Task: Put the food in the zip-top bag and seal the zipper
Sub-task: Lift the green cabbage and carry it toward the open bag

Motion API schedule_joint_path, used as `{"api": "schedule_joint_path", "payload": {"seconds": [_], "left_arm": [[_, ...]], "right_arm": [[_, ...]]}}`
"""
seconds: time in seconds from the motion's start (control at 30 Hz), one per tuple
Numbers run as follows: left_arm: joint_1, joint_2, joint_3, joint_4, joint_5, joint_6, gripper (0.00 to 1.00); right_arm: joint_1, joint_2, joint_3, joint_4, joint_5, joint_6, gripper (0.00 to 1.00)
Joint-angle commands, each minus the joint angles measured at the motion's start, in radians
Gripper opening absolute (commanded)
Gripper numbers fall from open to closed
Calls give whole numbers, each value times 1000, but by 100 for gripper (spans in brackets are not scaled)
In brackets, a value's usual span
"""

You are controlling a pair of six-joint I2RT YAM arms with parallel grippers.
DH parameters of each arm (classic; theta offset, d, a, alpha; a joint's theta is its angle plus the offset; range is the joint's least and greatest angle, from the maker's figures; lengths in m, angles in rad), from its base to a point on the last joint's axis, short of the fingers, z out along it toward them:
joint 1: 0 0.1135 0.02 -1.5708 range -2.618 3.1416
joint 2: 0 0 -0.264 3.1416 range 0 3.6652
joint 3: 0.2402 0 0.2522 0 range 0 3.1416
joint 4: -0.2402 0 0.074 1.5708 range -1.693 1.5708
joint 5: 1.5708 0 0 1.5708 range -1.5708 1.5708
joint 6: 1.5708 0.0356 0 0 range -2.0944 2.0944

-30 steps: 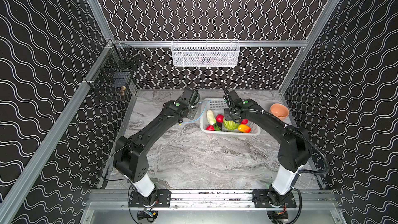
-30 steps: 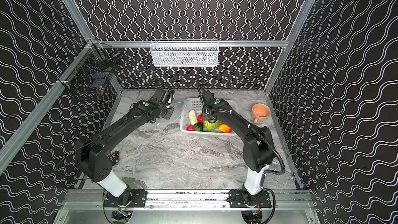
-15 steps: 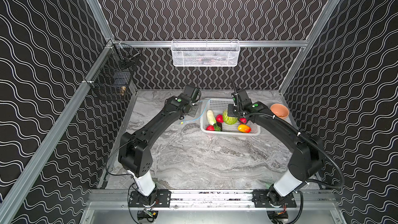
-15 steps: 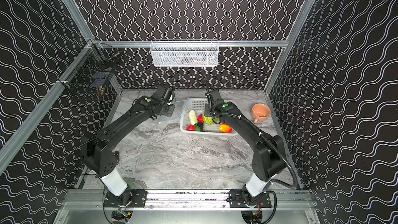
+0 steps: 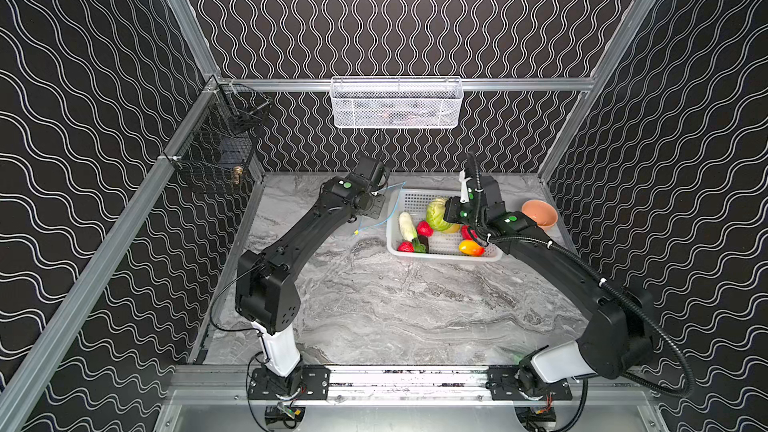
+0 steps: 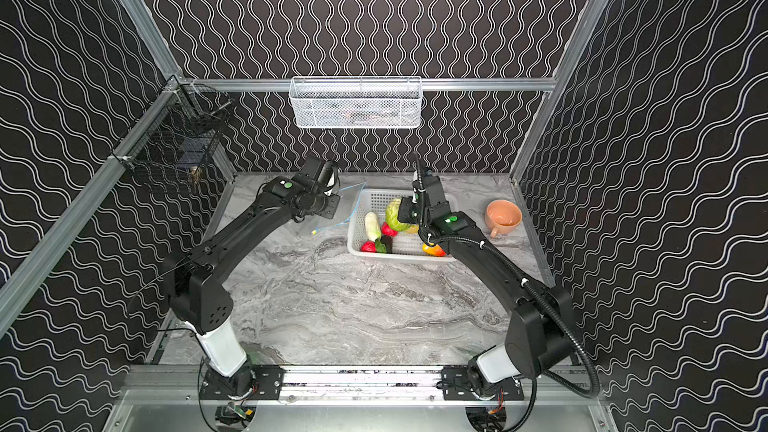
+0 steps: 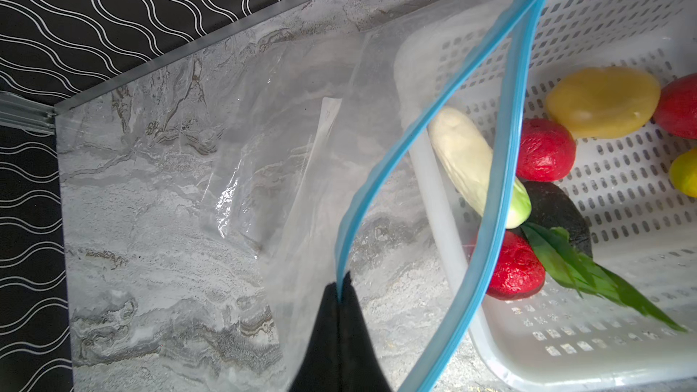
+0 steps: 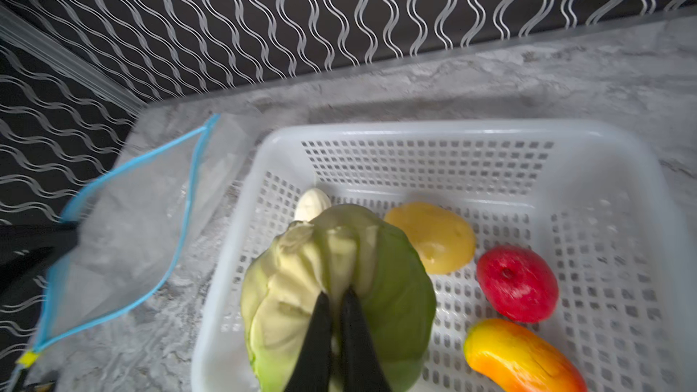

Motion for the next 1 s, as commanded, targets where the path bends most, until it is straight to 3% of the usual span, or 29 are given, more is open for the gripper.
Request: {"api": "schedule_joint_path", "payload": {"seconds": [0.0,0.43,0.97], "left_arm": [[2,9,20,-13,10,-21,0],[2,29,60,-17,35,-37,0],[3,31,95,-37,51,-48,0]], "right_arm": [[-4,-25,-13,129,-72,10,0],[-7,-96,-79,306,-235,50,0],[-6,-144,-159,532,-345,137,0]]}}
